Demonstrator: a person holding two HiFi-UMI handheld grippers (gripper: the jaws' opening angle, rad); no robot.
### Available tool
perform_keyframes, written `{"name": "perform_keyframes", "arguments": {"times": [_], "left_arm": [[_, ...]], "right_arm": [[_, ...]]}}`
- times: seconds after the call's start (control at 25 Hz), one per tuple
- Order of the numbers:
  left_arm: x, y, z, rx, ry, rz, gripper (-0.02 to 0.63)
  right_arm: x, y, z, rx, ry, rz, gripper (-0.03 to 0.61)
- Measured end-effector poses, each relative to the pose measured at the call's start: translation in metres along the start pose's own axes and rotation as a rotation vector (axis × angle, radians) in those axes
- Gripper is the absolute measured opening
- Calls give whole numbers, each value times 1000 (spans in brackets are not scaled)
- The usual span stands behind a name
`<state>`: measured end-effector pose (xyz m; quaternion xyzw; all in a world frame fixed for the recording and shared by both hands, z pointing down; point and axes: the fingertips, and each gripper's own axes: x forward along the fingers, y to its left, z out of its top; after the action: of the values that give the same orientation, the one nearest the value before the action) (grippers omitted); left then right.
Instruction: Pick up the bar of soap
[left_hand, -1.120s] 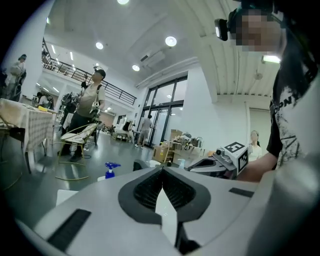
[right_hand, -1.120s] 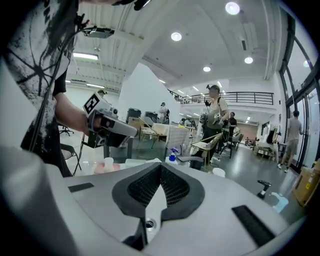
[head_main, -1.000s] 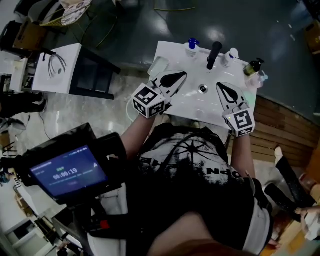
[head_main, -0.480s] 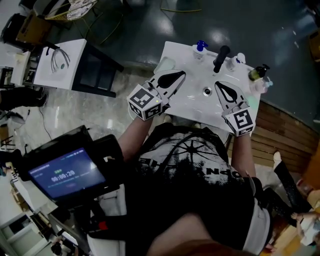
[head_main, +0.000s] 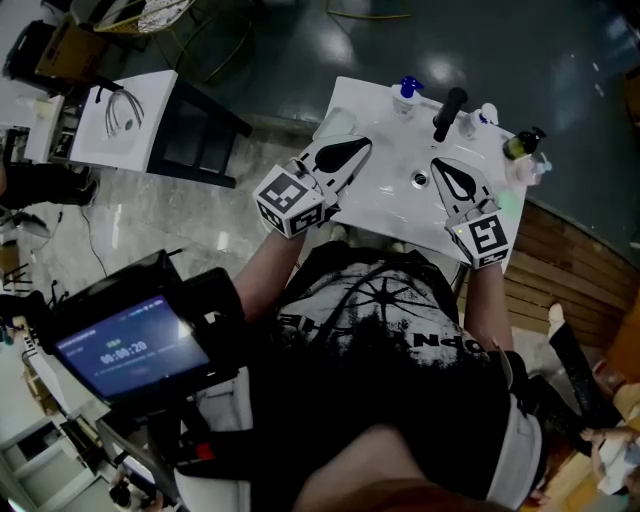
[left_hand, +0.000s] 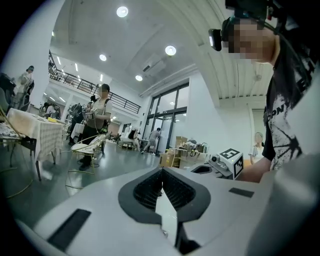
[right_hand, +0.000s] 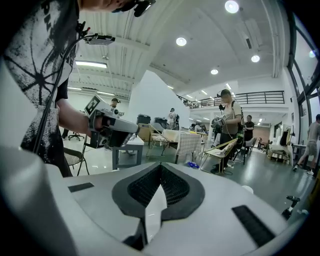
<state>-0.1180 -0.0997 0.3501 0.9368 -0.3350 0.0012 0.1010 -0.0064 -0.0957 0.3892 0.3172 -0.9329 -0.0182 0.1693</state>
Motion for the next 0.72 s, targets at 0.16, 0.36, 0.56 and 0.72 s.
{"name": "perform_keyframes", "arguments": {"times": [0.16, 0.36, 0.56, 0.72], "left_arm": [[-4, -2, 1, 15, 6, 6, 11], [-8, -3, 0, 17, 5, 11, 11], [-14, 2, -4, 19, 9, 28, 11], [-28, 10, -9, 5, 24, 52, 11]], "right_arm": [[0, 4, 3, -1, -3, 6, 15], [1, 10, 6, 3, -9, 15, 15], [7, 14, 8, 1, -16, 27, 15], [16, 27, 8, 2, -10, 63, 15]]}}
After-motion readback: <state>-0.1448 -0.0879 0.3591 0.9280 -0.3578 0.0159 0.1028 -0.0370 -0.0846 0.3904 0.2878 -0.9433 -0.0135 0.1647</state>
